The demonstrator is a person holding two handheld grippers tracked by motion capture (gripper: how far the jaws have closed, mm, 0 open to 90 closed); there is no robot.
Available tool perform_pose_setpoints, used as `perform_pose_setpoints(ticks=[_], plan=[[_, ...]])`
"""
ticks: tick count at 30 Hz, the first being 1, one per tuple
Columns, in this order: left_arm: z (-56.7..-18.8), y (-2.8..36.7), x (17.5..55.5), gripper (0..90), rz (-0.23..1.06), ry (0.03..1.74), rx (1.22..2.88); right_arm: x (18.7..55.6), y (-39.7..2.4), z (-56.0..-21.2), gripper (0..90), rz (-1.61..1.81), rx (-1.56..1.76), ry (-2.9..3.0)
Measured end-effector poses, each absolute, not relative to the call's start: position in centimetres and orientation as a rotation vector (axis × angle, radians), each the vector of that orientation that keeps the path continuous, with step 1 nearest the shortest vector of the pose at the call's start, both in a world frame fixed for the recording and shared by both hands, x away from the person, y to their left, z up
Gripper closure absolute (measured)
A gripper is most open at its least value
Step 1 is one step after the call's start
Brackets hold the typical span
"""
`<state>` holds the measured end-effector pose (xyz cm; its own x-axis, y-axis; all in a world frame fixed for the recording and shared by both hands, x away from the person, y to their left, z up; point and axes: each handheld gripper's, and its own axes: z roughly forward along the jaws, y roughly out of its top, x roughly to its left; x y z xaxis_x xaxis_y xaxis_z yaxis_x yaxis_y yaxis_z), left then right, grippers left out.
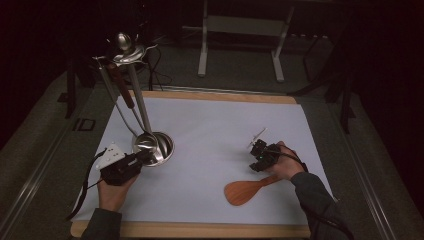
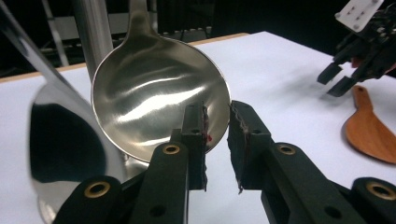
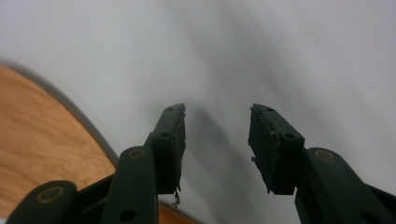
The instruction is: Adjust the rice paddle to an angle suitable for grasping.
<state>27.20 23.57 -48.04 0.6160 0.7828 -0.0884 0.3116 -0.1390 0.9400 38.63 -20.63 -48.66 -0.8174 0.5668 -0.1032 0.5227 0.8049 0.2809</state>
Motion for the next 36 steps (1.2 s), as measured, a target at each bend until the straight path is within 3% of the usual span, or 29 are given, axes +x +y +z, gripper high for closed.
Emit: perform_pose_setpoints(ticks=[36], plan=[[-47.7, 24.0, 24.4, 74.1, 0.541, 0.810, 1.743, 37.0, -23.6, -49.3, 59.1, 0.336, 0.888, 2.809]])
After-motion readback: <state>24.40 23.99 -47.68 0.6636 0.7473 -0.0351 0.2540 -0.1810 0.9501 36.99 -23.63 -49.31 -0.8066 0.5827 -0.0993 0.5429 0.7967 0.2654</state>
